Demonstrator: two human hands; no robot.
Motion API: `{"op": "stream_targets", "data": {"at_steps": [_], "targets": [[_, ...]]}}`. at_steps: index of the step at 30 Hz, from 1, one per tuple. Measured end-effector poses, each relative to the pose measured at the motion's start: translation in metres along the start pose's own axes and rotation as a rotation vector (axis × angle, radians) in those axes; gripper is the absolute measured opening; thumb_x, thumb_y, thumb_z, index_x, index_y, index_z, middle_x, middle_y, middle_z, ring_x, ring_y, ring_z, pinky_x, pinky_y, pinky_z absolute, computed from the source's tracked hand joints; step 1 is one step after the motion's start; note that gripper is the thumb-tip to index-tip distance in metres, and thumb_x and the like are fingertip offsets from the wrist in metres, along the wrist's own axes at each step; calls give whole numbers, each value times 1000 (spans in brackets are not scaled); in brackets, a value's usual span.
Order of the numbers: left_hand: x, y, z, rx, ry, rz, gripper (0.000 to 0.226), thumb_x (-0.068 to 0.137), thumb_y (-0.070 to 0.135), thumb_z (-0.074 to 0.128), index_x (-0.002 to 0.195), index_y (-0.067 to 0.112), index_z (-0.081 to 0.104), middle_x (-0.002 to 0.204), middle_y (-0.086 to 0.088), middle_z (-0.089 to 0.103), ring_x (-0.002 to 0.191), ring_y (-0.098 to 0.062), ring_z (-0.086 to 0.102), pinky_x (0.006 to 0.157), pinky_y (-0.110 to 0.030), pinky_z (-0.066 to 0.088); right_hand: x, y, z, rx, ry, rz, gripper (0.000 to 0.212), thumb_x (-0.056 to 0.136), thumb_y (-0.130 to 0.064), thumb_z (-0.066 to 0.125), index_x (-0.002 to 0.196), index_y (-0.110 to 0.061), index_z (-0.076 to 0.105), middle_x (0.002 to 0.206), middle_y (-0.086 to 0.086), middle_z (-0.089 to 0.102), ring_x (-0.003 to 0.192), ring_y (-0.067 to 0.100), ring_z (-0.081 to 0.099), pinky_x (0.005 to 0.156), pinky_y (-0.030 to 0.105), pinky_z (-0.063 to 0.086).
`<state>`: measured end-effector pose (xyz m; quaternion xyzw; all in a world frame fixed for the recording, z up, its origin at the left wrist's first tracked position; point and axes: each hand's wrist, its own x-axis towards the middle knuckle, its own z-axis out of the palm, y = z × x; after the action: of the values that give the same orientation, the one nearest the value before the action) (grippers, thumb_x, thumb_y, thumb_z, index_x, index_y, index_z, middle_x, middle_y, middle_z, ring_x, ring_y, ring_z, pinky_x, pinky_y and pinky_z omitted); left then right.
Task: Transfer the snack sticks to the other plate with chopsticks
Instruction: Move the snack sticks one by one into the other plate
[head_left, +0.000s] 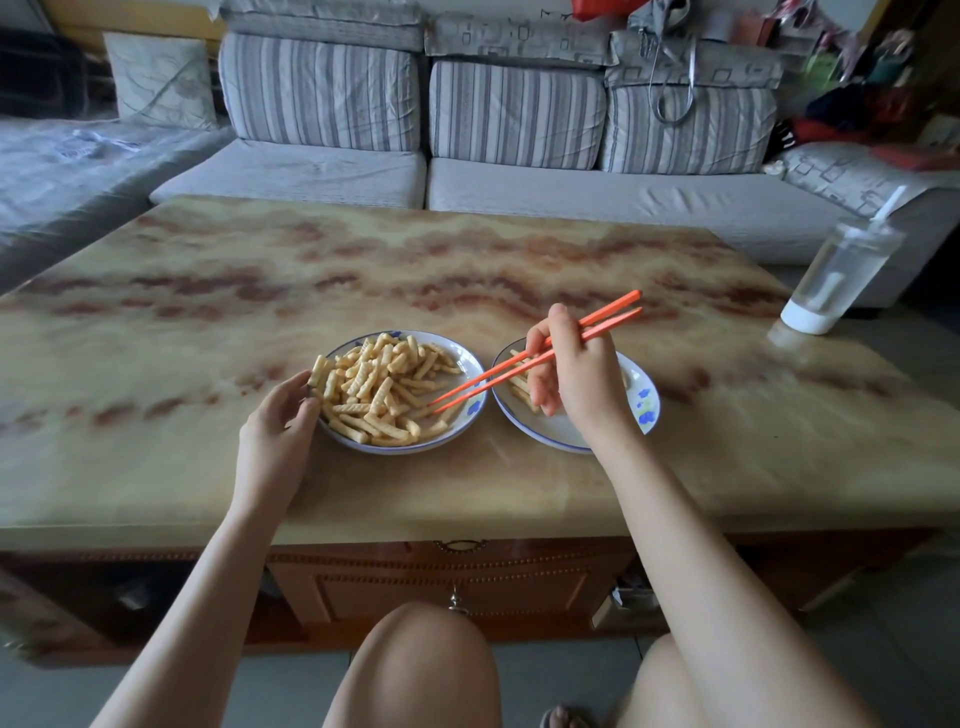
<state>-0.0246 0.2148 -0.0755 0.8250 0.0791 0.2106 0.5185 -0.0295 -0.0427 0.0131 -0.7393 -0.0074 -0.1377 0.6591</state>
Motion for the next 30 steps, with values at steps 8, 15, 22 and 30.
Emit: {"op": "stream_targets", "data": {"at_steps": [8, 15, 22, 30], "targets": [[0, 1, 0, -7, -2, -5, 35, 93, 13, 52, 128, 17, 59, 123, -1, 62, 107, -4, 52, 87, -17, 35, -7, -2, -11, 82, 104, -37, 48, 104, -27, 32, 63, -10, 50, 35, 6, 45, 28, 17, 38, 33, 17, 28], [0, 1, -1, -4, -5, 0, 36, 93, 13, 52, 128, 18, 59, 123, -2, 63, 108, -7, 53, 87, -19, 36, -13, -13, -37, 124, 231, -92, 47, 104, -24, 32, 62, -9, 48, 33, 5, 46, 27, 19, 38, 34, 19, 28], [-3, 4, -1, -7, 2, -1, 35, 93, 12, 52, 128, 17, 59, 123, -1, 63, 105, -5, 52, 86, -18, 35, -16, -15, -78, 150, 463, -127, 43, 102, -20, 31, 63, -10, 46, 34, 1, 43, 28, 15, 42, 32, 17, 29], [-3, 5, 0, -1, 3, -10, 35, 94, 12, 51, 128, 17, 59, 124, -2, 62, 106, -4, 51, 87, -18, 35, -16, -5, -97, 49, 559, -86, 41, 100, -22, 31, 65, -8, 47, 35, 3, 46, 28, 17, 43, 33, 17, 30]]}}
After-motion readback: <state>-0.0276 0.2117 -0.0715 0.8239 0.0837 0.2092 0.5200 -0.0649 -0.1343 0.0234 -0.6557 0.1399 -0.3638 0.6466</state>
